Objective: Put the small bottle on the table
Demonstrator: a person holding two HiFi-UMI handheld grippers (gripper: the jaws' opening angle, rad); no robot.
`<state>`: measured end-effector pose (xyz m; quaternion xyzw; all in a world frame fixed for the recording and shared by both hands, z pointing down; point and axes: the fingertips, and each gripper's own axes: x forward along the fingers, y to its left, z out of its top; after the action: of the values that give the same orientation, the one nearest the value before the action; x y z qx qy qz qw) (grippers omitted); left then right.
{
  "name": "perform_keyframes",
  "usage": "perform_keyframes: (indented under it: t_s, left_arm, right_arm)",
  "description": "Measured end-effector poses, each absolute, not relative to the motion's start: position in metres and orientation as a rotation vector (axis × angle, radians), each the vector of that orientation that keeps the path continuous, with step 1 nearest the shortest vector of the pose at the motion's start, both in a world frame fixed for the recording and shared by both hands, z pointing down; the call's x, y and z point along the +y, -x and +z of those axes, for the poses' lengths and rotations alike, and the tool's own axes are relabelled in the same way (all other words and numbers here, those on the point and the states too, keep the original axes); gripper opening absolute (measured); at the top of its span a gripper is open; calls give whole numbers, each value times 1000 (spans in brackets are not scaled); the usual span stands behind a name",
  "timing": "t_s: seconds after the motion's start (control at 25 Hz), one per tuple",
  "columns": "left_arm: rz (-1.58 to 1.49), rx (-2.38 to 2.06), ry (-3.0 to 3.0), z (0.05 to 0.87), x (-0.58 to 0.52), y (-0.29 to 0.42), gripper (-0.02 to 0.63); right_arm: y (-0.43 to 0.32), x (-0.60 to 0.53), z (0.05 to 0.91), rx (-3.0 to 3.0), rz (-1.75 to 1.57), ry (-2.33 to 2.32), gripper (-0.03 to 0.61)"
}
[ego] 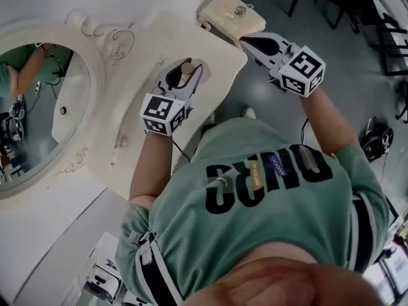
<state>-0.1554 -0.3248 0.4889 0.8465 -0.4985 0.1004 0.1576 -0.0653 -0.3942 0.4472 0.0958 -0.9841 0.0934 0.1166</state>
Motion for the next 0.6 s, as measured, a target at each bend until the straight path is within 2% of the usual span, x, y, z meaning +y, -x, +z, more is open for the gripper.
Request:
perform_keyframes:
  t_s: [0.6]
  left_arm:
    - [353,-1463,-2337,581,-362,202,133]
  right_arm:
    - [123,-419,545,-2813,314,-265,-6]
